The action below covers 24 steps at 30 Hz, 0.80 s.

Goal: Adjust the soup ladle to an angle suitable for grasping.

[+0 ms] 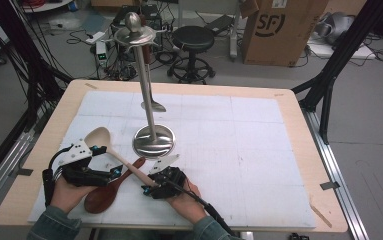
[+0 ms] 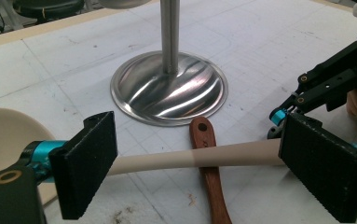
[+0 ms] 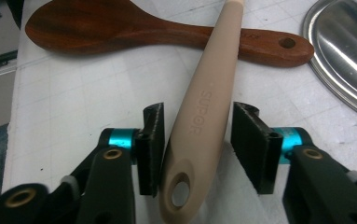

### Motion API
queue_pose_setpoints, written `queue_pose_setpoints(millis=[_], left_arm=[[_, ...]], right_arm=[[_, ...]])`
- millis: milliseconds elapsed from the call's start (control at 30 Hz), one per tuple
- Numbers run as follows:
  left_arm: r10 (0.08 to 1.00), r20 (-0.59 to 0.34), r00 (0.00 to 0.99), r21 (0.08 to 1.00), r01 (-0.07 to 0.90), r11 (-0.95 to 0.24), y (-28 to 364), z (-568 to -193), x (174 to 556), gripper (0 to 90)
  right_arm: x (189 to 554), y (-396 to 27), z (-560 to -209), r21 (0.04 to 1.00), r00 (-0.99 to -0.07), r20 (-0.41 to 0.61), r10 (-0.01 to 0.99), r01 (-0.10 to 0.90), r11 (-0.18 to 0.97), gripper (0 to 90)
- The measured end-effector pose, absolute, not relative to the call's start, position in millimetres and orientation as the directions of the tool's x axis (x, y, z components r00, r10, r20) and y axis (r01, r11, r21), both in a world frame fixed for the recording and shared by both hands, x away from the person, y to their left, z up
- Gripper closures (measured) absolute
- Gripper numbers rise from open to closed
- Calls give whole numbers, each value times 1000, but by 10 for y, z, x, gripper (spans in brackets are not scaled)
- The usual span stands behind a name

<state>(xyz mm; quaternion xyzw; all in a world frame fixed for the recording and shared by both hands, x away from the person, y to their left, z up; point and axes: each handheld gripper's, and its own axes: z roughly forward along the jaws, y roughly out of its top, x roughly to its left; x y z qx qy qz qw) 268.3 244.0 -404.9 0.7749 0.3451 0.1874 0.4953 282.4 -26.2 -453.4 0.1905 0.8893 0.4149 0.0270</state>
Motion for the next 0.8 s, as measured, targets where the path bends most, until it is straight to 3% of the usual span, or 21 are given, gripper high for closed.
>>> queue_pose_setpoints(millis=[800], left_arm=[[720,-53,692,898,348,-269,2446,-4048,2685,122]], right_arm=[[2923,-563,-4377,752,-905,115,409,348,560,662]])
